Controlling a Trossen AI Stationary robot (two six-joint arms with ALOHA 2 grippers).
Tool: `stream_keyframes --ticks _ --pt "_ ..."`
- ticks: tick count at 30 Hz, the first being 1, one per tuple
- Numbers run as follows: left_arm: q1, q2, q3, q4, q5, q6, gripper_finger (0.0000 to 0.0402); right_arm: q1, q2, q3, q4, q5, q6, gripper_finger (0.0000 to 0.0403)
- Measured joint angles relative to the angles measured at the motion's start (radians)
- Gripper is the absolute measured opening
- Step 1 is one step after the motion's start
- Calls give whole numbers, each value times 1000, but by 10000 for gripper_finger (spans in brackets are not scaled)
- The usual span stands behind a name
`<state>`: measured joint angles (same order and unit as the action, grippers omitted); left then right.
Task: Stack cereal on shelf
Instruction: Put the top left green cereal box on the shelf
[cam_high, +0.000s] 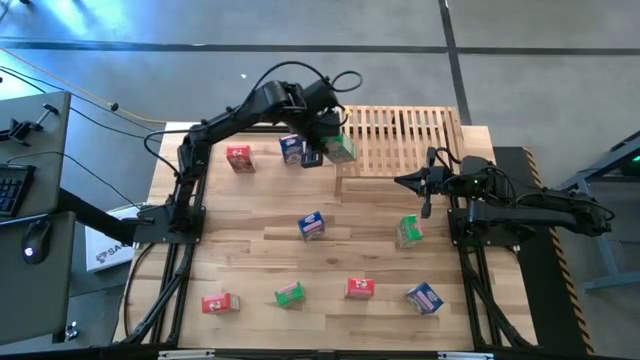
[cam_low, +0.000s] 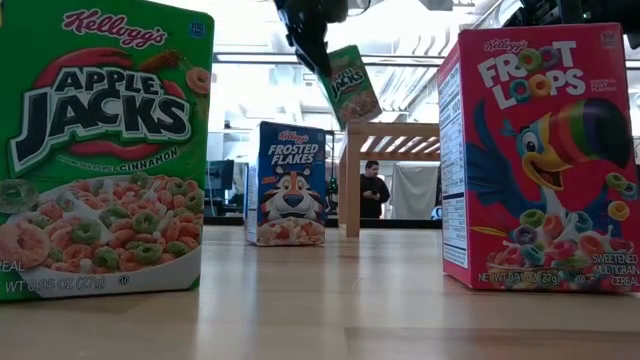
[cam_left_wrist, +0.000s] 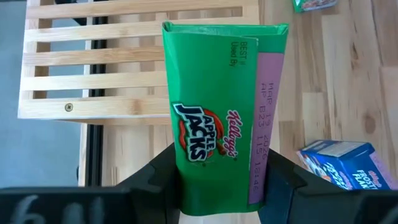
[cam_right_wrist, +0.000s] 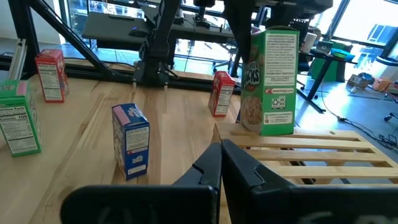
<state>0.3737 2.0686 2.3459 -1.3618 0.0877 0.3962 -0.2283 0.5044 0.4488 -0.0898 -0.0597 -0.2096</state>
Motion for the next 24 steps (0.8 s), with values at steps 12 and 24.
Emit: stream_keyframes --ticks 12,24 --pt "-1 -3 -2 99 -7 1 189 0 0 0 -1 0 0 0" --pt "2 -4 -3 146 -7 2 224 0 0 0 -3 0 0 0"
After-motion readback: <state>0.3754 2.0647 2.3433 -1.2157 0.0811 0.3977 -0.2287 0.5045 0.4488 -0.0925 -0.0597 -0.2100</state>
